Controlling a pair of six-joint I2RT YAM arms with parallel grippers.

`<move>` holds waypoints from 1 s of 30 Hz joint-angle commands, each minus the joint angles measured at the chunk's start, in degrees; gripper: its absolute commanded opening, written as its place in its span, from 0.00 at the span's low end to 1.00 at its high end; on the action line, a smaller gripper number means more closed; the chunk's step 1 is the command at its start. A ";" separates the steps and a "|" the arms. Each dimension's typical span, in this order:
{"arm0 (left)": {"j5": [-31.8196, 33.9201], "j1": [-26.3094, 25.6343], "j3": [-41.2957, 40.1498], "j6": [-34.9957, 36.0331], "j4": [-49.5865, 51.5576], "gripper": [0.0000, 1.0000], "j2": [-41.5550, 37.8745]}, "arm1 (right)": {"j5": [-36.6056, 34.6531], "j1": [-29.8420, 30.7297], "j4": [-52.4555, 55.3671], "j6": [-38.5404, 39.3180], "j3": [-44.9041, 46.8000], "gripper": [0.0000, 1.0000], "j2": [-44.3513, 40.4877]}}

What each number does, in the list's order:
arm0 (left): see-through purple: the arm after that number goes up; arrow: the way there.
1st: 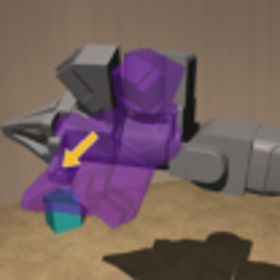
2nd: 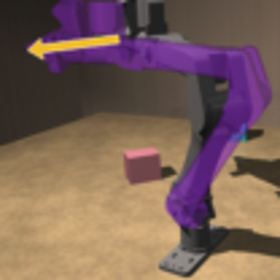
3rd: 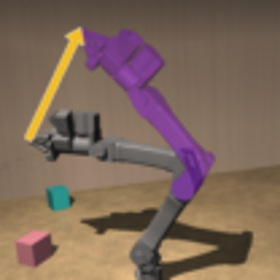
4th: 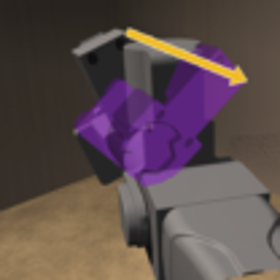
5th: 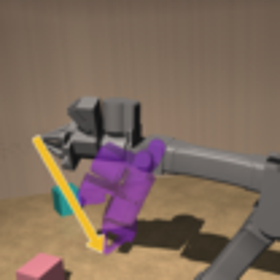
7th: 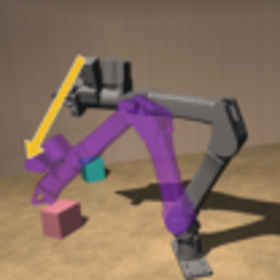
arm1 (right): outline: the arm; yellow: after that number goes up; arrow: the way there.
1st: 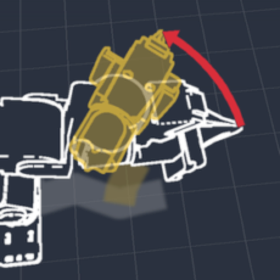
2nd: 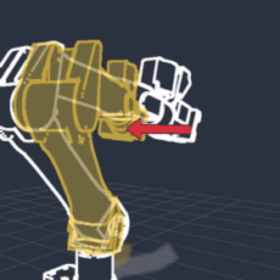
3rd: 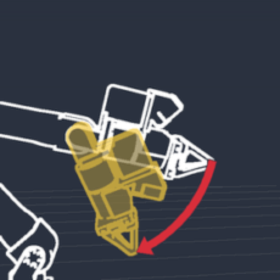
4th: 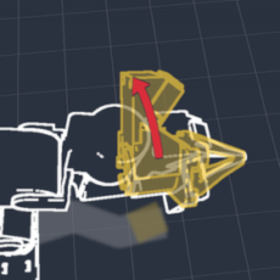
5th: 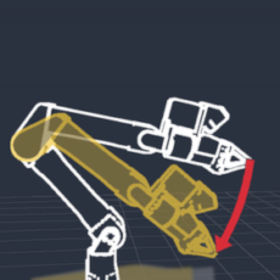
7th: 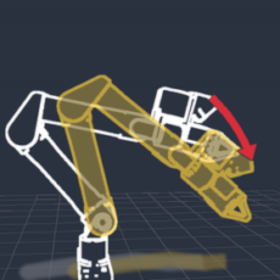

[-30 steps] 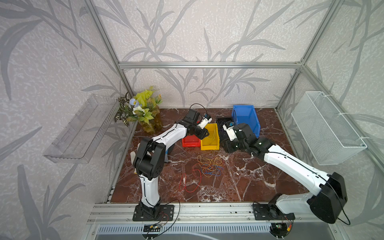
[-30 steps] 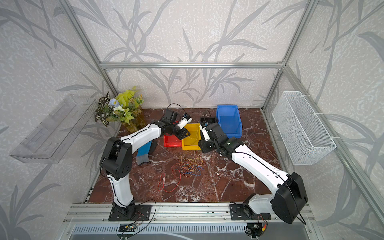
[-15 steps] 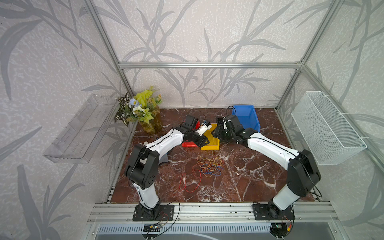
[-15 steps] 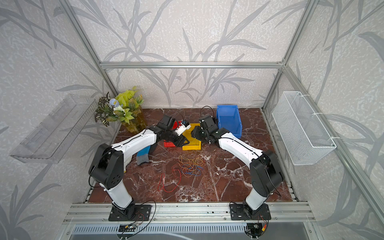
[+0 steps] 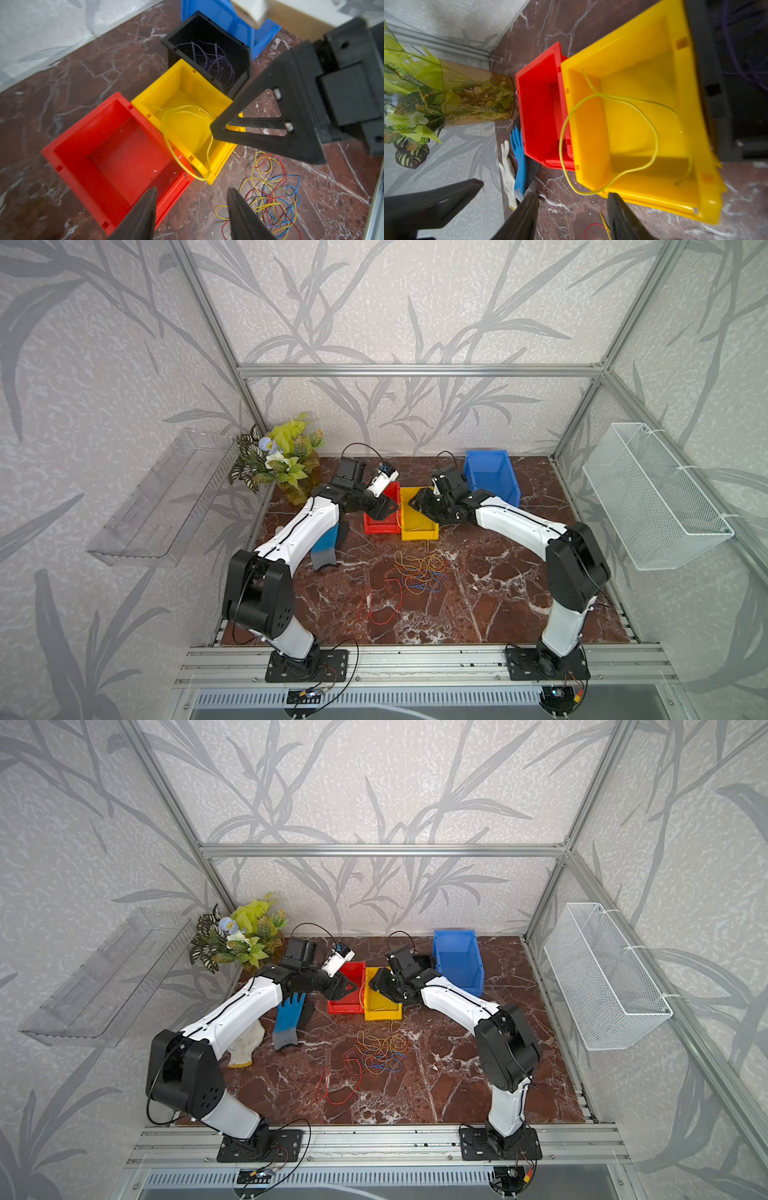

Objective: Untangle and sort cables by color
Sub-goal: Adjust the cable in the bin.

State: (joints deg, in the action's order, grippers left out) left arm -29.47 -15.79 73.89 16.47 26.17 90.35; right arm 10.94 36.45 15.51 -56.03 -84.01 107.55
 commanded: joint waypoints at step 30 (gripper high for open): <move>2.06 11.23 -13.02 -0.74 -3.49 0.56 -10.33 | -27.46 12.49 42.45 25.21 -46.87 0.40 29.90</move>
State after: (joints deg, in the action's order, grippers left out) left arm -27.99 -5.08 61.82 15.46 23.46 81.73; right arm -12.75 48.03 52.23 -32.16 -128.07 135.41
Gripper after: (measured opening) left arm 0.561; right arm 0.400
